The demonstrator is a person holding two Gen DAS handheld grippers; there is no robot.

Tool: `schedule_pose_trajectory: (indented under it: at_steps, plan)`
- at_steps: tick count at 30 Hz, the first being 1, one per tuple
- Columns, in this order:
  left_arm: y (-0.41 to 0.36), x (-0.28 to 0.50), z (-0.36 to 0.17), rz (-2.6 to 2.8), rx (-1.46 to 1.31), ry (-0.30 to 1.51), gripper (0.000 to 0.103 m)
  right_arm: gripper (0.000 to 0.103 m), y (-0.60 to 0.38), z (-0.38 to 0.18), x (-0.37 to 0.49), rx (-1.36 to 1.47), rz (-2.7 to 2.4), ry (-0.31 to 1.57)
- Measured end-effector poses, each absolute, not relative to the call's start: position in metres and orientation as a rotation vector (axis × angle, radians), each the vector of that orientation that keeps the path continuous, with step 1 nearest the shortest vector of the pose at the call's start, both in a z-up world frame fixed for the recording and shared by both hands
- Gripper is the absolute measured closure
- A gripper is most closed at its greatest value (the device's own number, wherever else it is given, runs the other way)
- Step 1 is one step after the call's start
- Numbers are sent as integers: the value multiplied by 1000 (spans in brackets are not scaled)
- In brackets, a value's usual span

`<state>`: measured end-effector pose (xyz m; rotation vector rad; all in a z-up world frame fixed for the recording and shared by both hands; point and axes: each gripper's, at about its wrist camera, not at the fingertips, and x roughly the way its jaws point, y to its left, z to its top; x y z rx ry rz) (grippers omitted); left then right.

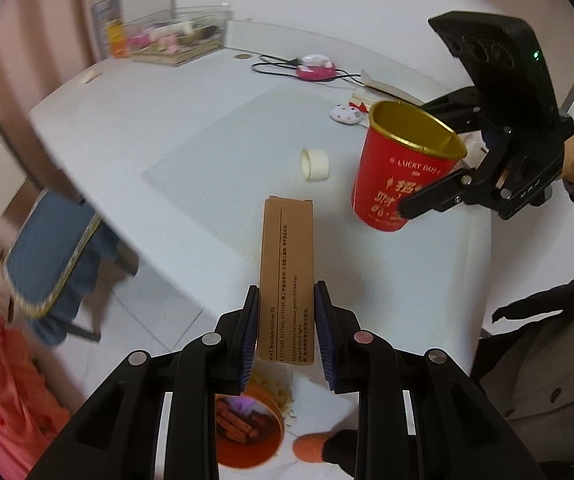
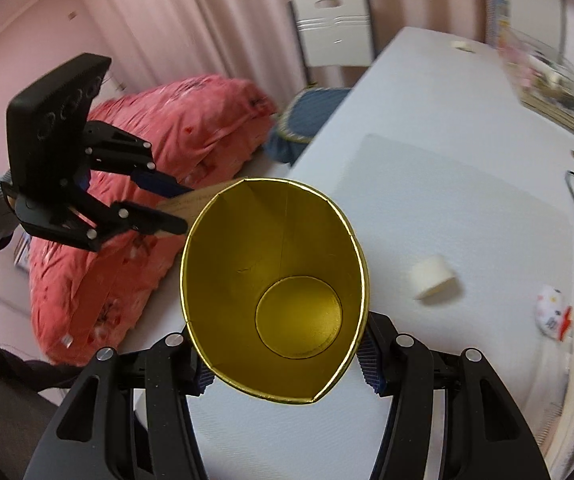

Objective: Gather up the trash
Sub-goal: 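Carry the wooden block and red-gold cup with both tools to the orange bin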

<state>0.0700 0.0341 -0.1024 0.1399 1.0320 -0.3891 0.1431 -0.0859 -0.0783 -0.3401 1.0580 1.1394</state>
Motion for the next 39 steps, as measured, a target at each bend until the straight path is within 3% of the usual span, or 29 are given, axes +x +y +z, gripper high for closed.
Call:
schedule_pose_trajectory:
  at_steps: [19, 39]
  plan:
    - [132, -73, -143, -65, -123, 1071, 74, 47, 92, -120, 20, -472, 1421, 1122]
    - [202, -59, -265, -54, -248, 1154, 72, 47, 158, -210, -6, -500, 1322, 1267]
